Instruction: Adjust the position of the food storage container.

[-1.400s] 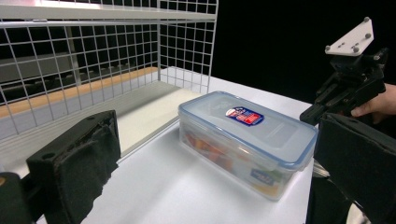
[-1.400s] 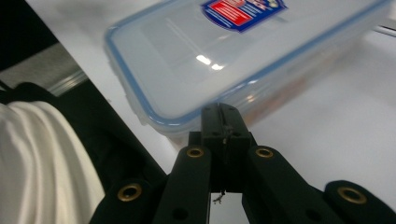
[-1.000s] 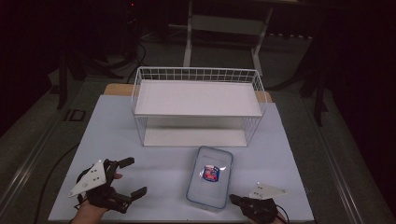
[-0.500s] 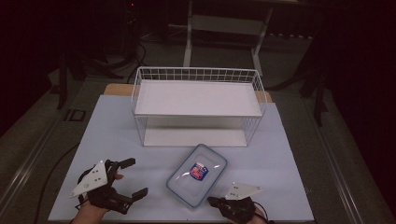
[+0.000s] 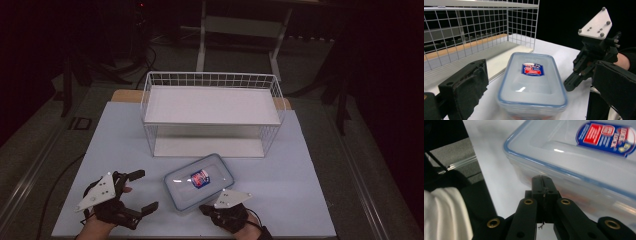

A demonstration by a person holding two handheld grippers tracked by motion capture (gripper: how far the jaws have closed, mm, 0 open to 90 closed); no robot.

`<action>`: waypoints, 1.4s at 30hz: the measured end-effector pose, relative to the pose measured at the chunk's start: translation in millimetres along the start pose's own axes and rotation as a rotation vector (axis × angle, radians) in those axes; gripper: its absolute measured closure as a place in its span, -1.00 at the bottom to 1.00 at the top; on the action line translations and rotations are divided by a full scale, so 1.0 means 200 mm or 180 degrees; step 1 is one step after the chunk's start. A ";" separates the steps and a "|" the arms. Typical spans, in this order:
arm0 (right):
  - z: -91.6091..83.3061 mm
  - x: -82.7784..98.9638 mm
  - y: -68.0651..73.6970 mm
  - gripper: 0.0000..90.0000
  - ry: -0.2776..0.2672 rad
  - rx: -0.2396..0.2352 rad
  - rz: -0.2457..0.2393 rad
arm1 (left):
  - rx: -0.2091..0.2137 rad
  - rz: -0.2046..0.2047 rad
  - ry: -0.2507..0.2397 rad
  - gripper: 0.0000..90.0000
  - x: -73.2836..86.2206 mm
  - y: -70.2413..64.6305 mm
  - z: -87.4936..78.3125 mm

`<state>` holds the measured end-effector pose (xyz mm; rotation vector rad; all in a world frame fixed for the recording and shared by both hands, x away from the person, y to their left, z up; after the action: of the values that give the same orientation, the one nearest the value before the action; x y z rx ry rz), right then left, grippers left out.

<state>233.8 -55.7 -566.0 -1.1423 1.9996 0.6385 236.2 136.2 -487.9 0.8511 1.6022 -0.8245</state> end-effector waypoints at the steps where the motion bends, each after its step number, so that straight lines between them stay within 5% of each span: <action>1: 0.00 0.00 0.00 1.00 0.0000 0.0000 0.0000 | 0.0003 -0.0002 -0.0001 -0.99 0.00 0.00 0.00; 8: 0.02 -0.13 0.05 1.00 -0.0233 -0.0040 -0.0133 | 0.0001 -0.0004 -0.0001 -0.99 0.00 0.00 0.00; 12: 0.04 -0.06 0.09 1.00 -0.0114 -0.0144 -0.0193 | -0.0012 0.0000 -0.0001 -0.99 0.00 0.00 -0.01; 15: 0.05 -0.04 0.06 1.00 -0.0073 -0.0164 -0.0068 | -0.0005 -0.0028 -0.0004 -0.99 0.00 0.01 -0.01; 22: 0.10 -0.11 0.06 1.00 -0.0125 -0.0093 -0.0213 | -0.0006 -0.0015 0.0012 -0.99 0.01 0.00 0.00; 32: 0.19 -0.19 0.03 1.00 -0.0135 -0.0062 -0.0154 | 0.0001 -0.0016 0.0011 -0.99 0.01 0.00 0.00; 42: 0.25 -0.23 -0.06 1.00 -0.0129 0.0137 -0.0072 | 0.0007 -0.0018 0.0021 -0.99 0.01 0.00 0.00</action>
<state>276.7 -2.4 -559.7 -1.1163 1.9543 0.5997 236.4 137.1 -489.7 0.8520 1.6106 -0.8283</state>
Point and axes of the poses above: each handheld gripper's, and its own axes: z roughly forward along the jaws, x roughly out of its underside, y roughly to its left, the point moved 9 cm from there along z, roughly forward along the jaws, and after that the axes turned 3 degrees about x, right-handed, at the moved point
